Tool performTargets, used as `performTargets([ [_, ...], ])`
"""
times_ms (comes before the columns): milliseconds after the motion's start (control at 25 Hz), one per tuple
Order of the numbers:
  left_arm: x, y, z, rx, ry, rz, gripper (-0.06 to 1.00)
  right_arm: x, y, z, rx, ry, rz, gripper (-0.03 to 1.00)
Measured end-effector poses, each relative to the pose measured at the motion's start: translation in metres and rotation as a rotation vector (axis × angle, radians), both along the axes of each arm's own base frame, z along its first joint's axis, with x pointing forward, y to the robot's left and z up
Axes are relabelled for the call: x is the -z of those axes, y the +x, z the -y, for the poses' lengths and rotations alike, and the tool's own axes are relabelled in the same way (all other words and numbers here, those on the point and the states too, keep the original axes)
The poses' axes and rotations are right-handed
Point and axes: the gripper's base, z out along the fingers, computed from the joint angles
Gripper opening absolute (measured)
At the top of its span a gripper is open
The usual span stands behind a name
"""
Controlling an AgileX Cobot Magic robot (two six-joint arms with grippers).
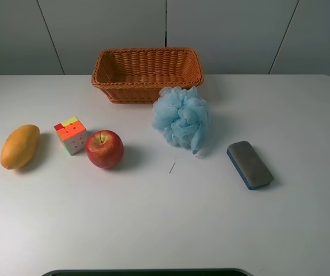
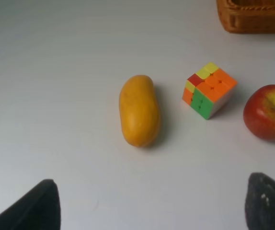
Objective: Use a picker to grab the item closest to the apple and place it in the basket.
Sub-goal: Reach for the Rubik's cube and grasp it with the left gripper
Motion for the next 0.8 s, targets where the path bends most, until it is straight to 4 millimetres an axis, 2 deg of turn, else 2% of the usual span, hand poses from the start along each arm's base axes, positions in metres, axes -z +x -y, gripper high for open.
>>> performTargets([
  [160,-0.017,0.039,0.000,0.000,0.013,-0.128,0.74,0.000,0.000,0.000,0.000,0.000,0.000,0.70],
  [320,-0.017,0.090,0.000,0.008,0.025,-0.291,0.74,0.000,0.000,0.000,0.000,0.000,0.000,0.70],
  [440,-0.009,0.128,0.001,0.036,0.048,-0.414,0.74,0.000,0.000,0.000,0.000,0.000,0.000,0.70],
  [560,0.008,0.164,0.003,0.068,0.040,-0.528,0.74,0.000,0.000,0.000,0.001,0.001,0.000,0.70],
  [800,0.044,0.221,0.019,0.155,0.068,-0.632,0.74,0.000,0.000,0.000,0.001,0.001,0.000,0.70],
])
